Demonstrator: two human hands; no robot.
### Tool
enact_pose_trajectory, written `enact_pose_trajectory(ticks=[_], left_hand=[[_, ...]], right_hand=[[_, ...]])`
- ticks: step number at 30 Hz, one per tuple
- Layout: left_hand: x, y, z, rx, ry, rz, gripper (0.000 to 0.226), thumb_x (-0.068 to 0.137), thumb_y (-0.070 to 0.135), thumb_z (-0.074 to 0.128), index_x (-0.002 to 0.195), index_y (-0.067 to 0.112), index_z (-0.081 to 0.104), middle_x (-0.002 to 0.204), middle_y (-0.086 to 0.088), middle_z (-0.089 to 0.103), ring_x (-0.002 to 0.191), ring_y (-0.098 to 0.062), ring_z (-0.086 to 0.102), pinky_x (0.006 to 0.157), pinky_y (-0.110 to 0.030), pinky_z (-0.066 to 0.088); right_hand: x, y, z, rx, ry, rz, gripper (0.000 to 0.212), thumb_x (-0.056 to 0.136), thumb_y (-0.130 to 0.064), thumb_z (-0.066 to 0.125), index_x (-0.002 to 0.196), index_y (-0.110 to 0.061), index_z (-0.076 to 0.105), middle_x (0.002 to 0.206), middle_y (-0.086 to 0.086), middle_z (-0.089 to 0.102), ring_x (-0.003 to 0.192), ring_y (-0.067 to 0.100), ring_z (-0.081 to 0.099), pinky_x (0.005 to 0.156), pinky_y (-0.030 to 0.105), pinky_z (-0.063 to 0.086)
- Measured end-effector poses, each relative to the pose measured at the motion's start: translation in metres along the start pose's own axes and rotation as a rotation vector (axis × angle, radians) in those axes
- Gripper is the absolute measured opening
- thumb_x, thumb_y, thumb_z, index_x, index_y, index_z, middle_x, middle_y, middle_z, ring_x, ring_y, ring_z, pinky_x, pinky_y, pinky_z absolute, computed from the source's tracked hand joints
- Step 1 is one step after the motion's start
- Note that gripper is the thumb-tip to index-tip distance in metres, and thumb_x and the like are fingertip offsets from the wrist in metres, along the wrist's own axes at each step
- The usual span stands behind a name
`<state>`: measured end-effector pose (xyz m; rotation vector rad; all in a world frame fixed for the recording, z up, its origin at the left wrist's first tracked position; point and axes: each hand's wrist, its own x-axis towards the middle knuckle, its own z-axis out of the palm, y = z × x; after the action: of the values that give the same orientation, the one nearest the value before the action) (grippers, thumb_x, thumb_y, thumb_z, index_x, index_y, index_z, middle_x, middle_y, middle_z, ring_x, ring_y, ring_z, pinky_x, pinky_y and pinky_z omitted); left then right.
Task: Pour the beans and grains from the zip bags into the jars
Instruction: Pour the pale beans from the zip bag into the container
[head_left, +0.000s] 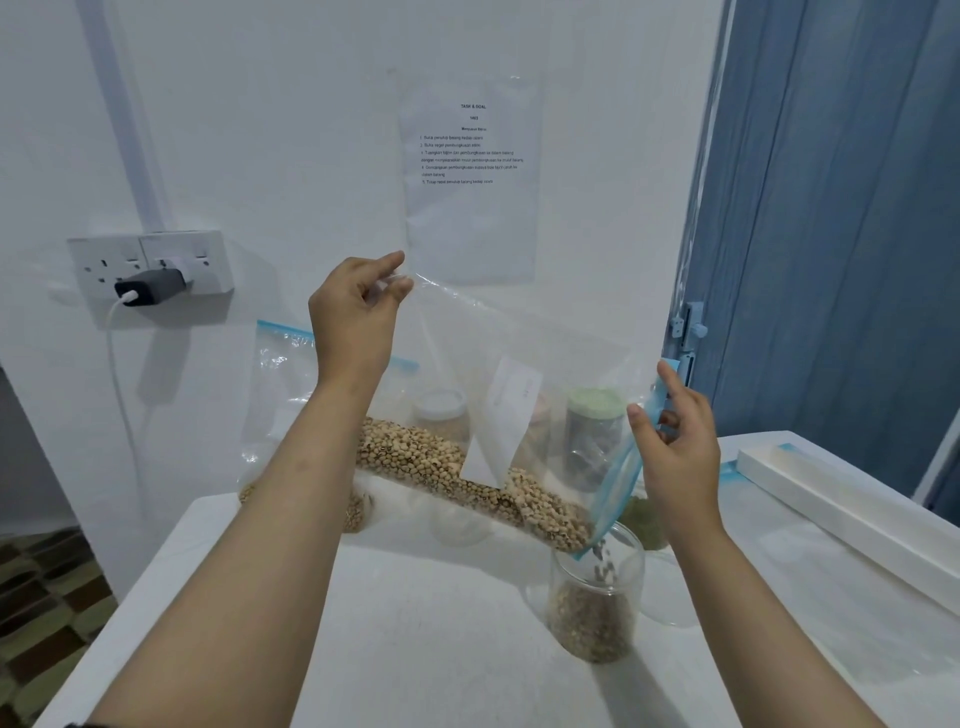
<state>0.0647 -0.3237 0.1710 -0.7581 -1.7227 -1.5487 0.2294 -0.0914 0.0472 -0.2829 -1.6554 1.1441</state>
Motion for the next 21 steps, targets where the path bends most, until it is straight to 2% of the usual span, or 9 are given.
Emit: enact_pose_trajectory(ticks=[5,8,12,16,21], left_hand=[[0.0012,0.0000,0.0000,-0.001,-0.004,0.019,0.028,0.087,0.009,0.073,0.114,0.013,0.073,0.088,0.011,0.063,0.078,0.011,0.056,0.080,-0.006,0.043],[0.0016,-0.0004,-0.0001,0.000,-0.011,0.022,0.028,0.087,0.010,0.073,0.115,0.013,0.073,0.088,0.013,0.063,0.079,0.011,0.056,0.081,-0.007,0.044],[0.0018,-0.0013,-0.0003,-0.006,-0.017,0.029,0.028,0.087,0.009,0.073,0.115,0.013,0.073,0.087,0.014,0.062,0.079,0.009,0.056,0.081,-0.009,0.045],[0.0025,-0.0022,-0.0002,-0.008,-0.019,0.036,0.028,0.087,0.008,0.073,0.114,0.012,0.073,0.089,0.007,0.064,0.082,0.004,0.058,0.082,-0.010,0.045],[0.0020,-0.0019,0.0009,-0.024,-0.027,0.025,0.028,0.087,0.008,0.072,0.115,0.013,0.073,0.090,0.014,0.064,0.086,-0.001,0.061,0.084,-0.011,0.046]], right_hand=[[-0.0009,0.0002,-0.0014,-0.010,-0.003,0.022,0.048,0.098,-0.020,0.061,0.137,-0.043,0.046,0.128,-0.005,0.047,0.100,0.001,0.055,0.075,0.003,0.046],[-0.0014,0.0001,-0.0022,-0.014,-0.009,0.029,0.048,0.098,-0.020,0.061,0.137,-0.044,0.046,0.130,-0.006,0.046,0.102,0.004,0.055,0.076,0.005,0.047],[-0.0013,0.0004,-0.0020,-0.021,-0.010,0.036,0.048,0.098,-0.022,0.061,0.138,-0.045,0.046,0.131,-0.007,0.047,0.104,0.006,0.056,0.080,0.010,0.047],[-0.0012,0.0009,-0.0020,-0.017,-0.007,0.039,0.049,0.098,-0.021,0.062,0.139,-0.042,0.047,0.132,-0.003,0.047,0.105,0.011,0.056,0.085,0.019,0.049],[-0.0021,0.0012,-0.0026,-0.019,-0.005,0.045,0.049,0.098,-0.021,0.062,0.138,-0.044,0.046,0.134,-0.002,0.047,0.110,0.016,0.056,0.091,0.028,0.052]])
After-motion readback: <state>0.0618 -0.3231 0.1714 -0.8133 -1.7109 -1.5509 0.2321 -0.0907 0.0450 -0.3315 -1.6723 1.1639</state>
